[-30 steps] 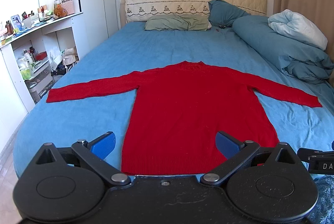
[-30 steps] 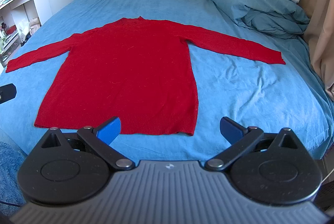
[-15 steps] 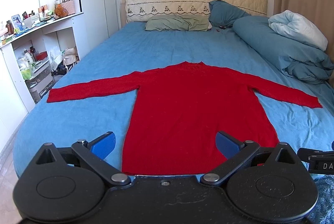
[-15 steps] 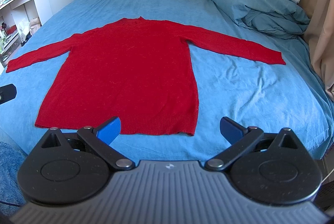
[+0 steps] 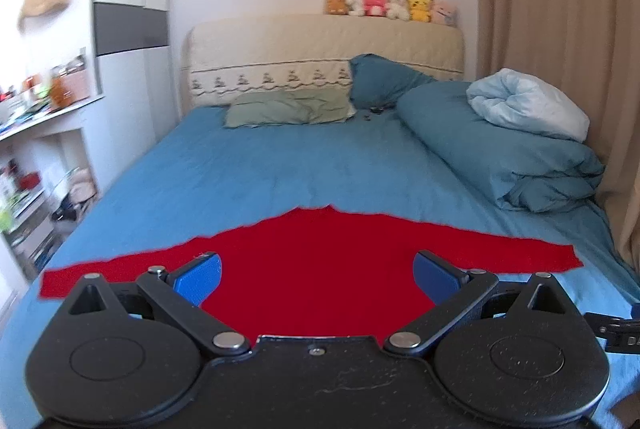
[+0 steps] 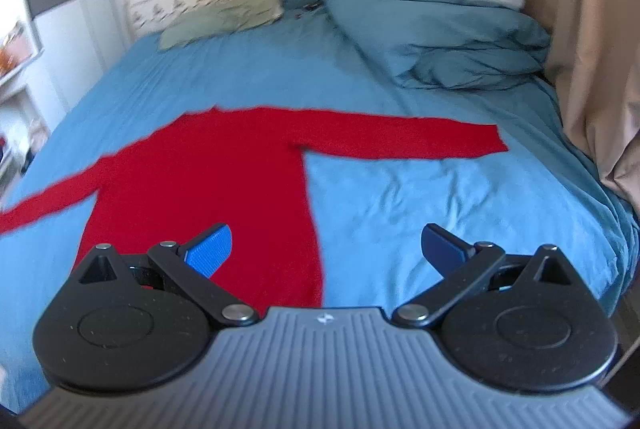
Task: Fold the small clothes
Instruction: 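Grasp a red sleeve cuff with the right tool and fold it across the body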
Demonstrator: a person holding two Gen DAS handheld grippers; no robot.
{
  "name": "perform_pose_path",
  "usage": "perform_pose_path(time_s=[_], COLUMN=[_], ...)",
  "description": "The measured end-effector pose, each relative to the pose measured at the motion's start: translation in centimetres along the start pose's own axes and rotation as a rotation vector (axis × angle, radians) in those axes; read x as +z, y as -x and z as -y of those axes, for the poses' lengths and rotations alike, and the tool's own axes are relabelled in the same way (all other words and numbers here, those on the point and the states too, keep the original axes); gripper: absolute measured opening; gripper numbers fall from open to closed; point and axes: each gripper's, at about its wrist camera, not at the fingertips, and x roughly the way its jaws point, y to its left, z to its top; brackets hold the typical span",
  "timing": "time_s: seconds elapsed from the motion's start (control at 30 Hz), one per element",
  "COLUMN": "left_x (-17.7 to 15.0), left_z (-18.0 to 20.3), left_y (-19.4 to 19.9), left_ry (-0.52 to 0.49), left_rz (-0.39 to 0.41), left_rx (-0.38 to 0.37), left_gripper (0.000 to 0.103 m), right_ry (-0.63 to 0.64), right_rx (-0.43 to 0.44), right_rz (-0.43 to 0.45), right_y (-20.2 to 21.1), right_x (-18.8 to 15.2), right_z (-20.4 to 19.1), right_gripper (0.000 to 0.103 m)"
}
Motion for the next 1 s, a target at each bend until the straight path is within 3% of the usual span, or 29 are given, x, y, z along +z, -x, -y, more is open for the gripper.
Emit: perform_pose_path(time_s=[0.13, 0.3, 0.5, 0.67, 0.87, 1.0], left_x=[3.3, 5.5, 4.8, 2.4, 0.3, -0.6], left_z=[2.8, 6.3, 11.9, 15.5, 18.3, 19.6], left_y=[-7.2, -18.8, -34.0, -42.1, -48.3, -51.1], left_ry=[-0.030, -0.026, -0.065, -0.100, -0.084, -0.096], left_rz=[-0.053, -0.137, -0.231, -0.311, -0.434, -0.537], left_rx=[-0.074, -0.179, -0.247, -0.256, -0.219, -0.182], left_gripper=[0.103, 0.103, 0.103, 0.103, 0.103, 0.103], right_ry=[-0.100, -0.222, -0.354, -0.395, -0.429, -0.458], right_rx=[-0.036, -0.136, -0.268, -0.366, -0.433, -0.478], right_rz=[0.013, 0.036, 0.078, 0.086, 0.093, 0.080], right_y=[-4.7, -13.5, -24.9, -32.2, -36.1, -37.0], right_x=[2.8, 5.1, 4.9, 4.3, 4.2, 5.2], right_z=[4.6, 10.3, 16.1, 19.9, 22.5, 23.0], right_gripper=[0.103, 0.103, 0.103, 0.103, 0.085, 0.059])
